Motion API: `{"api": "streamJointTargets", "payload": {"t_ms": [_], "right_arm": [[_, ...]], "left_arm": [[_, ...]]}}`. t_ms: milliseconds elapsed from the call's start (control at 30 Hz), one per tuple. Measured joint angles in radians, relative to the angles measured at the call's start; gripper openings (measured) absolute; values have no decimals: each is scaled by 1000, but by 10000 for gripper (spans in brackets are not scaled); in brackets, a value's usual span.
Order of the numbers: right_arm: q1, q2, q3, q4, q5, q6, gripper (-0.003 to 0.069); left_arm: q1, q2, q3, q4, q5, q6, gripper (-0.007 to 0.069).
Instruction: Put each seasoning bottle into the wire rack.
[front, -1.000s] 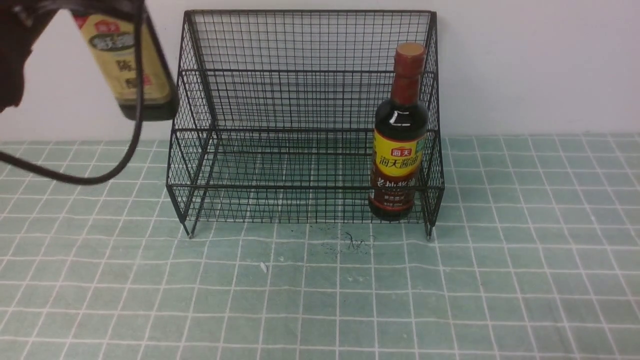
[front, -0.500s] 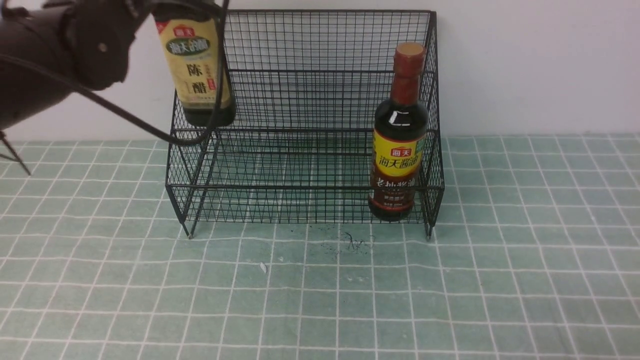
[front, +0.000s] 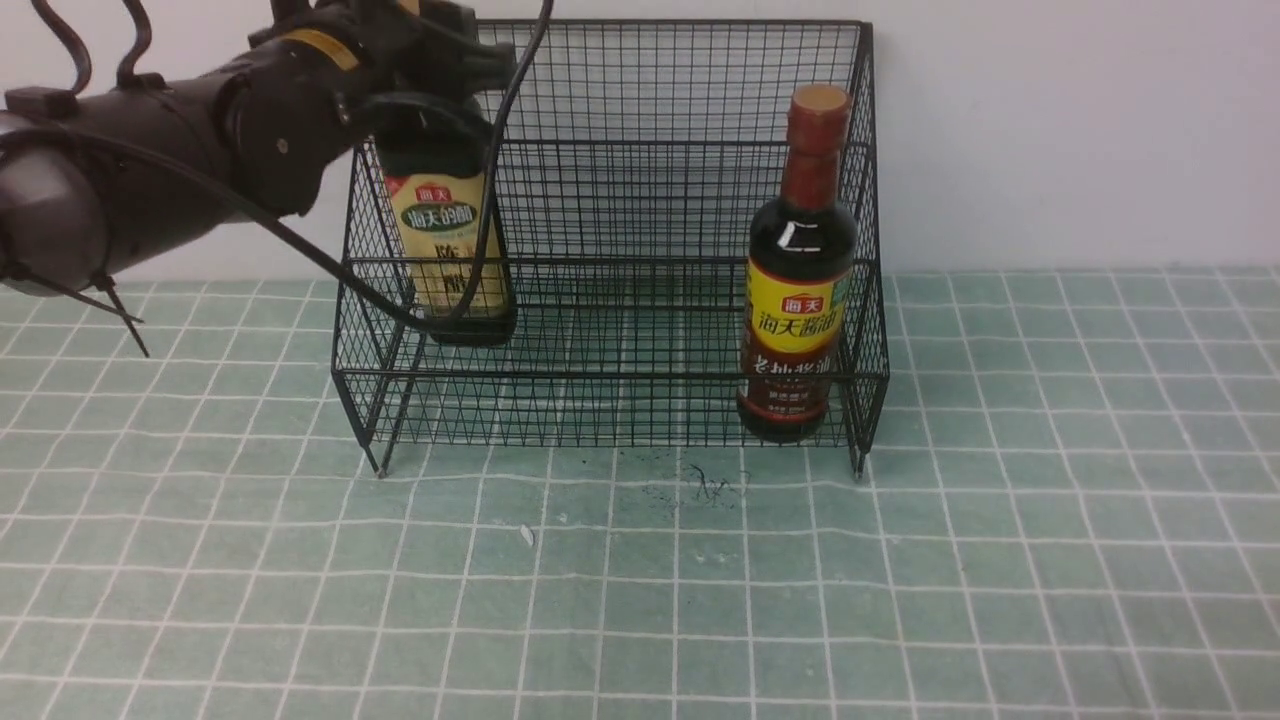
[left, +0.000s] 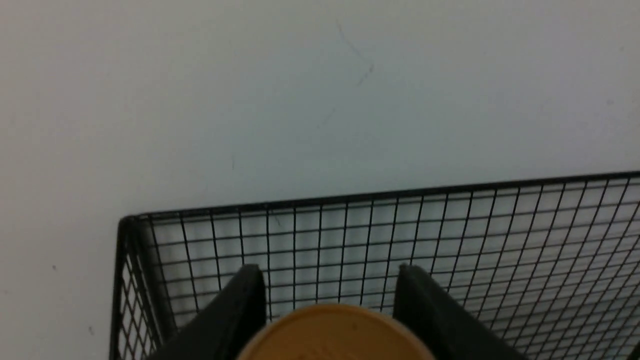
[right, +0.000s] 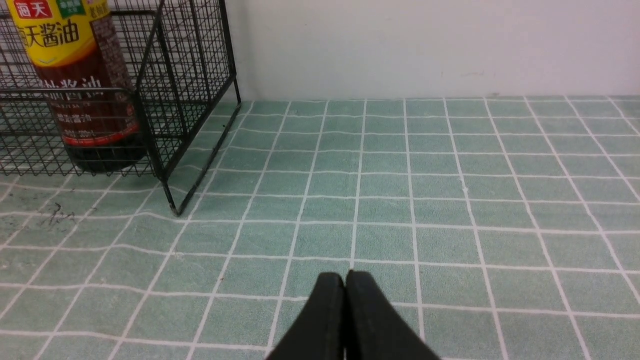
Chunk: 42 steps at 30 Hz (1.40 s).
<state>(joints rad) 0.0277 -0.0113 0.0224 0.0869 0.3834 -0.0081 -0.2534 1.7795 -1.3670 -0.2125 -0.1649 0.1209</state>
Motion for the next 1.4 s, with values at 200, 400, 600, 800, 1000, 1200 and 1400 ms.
{"api": "streamJointTargets", "payload": {"t_ms": [200,400,600,800,1000,1200,1400], "right_arm": [[0,0,0,0,0,0,-15],[0,0,0,0,0,0,-15],[0,0,0,0,0,0,-15],[0,0,0,0,0,0,-15],[0,0,0,0,0,0,-15],[0,0,0,0,0,0,-15],[0,0,0,0,0,0,-15]], "left_arm": [[-1,26,-5,2,57,0,304],[-2,18,-11,7,113,0,319],[-2,-42,-11,7,241,23,434],[-2,-175,-11,8,364,79,465],[-2,-337,-11,12,616,86,323],[-2,-551,6,16,922,62,24],[-2,-827,164,16,967,32,-6]]}}
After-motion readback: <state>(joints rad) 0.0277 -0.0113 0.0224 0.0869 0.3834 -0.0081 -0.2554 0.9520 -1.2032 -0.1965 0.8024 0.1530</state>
